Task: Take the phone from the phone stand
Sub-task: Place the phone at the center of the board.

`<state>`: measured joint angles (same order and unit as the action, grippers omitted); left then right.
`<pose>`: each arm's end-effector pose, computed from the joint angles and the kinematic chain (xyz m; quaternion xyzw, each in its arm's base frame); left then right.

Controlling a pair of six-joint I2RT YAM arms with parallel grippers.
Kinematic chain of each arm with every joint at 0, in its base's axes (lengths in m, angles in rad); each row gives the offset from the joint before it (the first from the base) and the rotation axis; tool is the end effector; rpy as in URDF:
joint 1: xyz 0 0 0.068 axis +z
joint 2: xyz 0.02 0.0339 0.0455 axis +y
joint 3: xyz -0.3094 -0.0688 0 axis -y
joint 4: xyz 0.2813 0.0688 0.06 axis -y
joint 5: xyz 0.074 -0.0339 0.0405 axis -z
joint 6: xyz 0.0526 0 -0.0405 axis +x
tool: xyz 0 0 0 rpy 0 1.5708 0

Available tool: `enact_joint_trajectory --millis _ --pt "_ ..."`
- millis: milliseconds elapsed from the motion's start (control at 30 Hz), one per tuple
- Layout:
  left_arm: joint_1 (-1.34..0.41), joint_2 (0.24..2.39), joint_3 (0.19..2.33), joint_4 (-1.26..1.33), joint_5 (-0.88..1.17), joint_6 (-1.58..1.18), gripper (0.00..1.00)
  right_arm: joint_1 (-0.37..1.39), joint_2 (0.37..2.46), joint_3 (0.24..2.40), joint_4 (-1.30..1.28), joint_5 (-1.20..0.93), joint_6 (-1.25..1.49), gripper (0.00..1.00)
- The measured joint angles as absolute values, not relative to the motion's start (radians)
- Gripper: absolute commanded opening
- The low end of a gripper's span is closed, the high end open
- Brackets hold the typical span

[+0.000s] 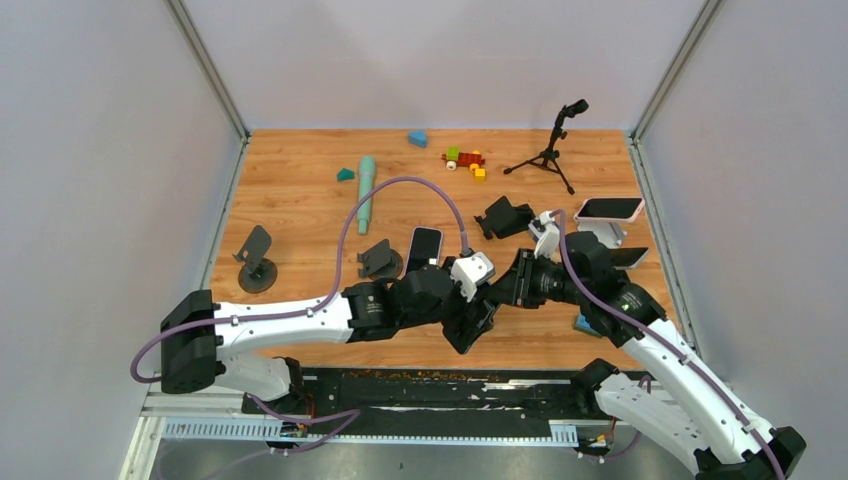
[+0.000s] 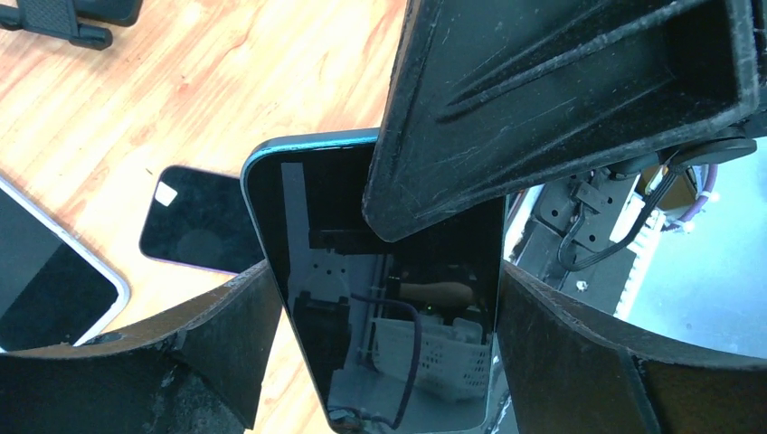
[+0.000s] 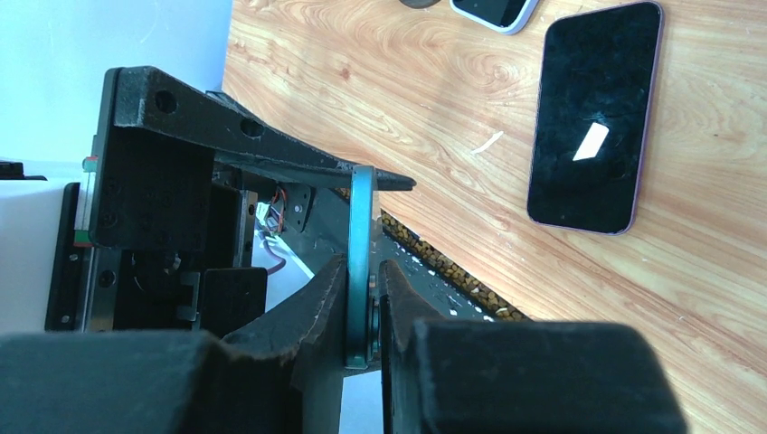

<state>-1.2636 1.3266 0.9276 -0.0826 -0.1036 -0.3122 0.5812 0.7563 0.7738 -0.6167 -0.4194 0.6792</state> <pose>0.1079 -0.3221 0.3012 0.3673 0.7716 -0.3355 0.3963 0.1353 0.1145 0.3219 -0.0547 0.8687 0.4178 0.2605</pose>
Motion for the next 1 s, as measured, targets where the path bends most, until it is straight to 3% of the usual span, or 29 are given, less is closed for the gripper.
enact_joint_trajectory --millis 300,533,600,700,800,1000 --pt "-1.264 1.345 0.916 -0.048 -0.085 -0.353 0.65 0.581 0.723 0.75 -0.617 -0.398 0.691 0.0" --pt "-1.266 1.353 0.916 -0.05 -0.087 -0.364 0.28 0.581 0.711 0.735 -0.617 -0.395 0.701 0.05" --pt "-1.267 1.355 0.916 -0.052 -0.087 -0.369 0.19 0.581 0.711 0.733 -0.617 -0.395 0.701 0.11" --pt "-1.267 1.355 0.916 -0.054 -0.088 -0.374 0.07 0.581 0.711 0.733 -0.617 -0.395 0.701 0.33" --pt "-1.267 1.356 0.916 -0.079 -0.095 -0.381 0.02 0.581 0.706 0.731 -0.608 -0.398 0.714 0.52" --pt "-1.267 1.364 0.916 -0.14 -0.126 -0.382 0.0 0.581 0.676 0.707 -0.596 -0.39 0.727 0.6"
